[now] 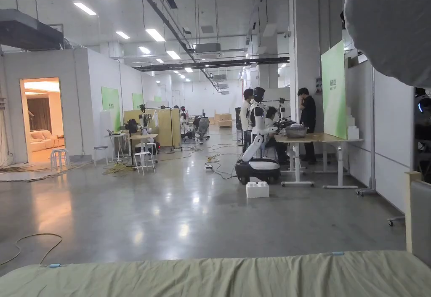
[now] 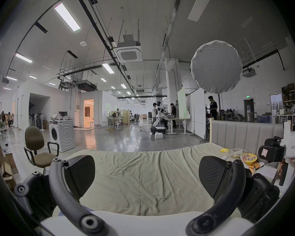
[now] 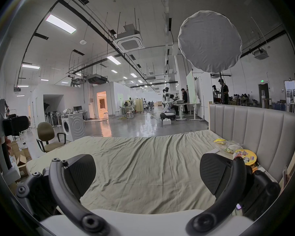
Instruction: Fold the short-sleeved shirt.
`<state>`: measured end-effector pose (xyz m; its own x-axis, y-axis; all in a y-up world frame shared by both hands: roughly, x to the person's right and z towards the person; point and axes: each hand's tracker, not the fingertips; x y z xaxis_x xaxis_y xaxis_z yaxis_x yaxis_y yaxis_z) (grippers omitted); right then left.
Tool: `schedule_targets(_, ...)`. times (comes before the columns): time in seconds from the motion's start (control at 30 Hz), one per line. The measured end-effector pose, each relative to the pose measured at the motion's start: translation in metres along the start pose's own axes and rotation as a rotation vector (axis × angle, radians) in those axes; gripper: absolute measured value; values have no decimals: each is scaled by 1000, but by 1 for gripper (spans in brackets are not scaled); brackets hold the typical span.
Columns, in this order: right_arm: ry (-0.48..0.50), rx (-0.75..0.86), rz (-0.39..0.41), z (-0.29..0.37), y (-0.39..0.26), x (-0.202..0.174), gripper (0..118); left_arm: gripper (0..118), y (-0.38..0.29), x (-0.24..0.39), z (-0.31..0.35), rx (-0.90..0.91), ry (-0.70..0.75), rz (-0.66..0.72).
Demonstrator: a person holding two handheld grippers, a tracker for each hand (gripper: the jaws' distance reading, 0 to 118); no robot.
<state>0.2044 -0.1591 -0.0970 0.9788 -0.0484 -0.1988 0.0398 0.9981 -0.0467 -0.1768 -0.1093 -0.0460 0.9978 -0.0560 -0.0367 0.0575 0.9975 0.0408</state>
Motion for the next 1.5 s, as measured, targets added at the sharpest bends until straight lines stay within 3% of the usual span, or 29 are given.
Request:
schedule_targets(0.53,-6,-2,-8,2,4,0,118,118,1,3,-1,-15,-23,-7)
schedule_targets(0.63,-13,40,63,4,10,-6,118,118,-1,3,-1,-20,-24,-10)
schedule_targets(0.7,-7,12,34,3,8,-5,118,118,-2,3,-1,-24,-21,-8)
schedule_targets(1.17,8,18,24,2,7,-5,118,118,0,2,2,-2,-15,9)
schedule_targets(1.5,-30,11,-43,3,9,6,118,118,1,4,0,-5,-26,-11)
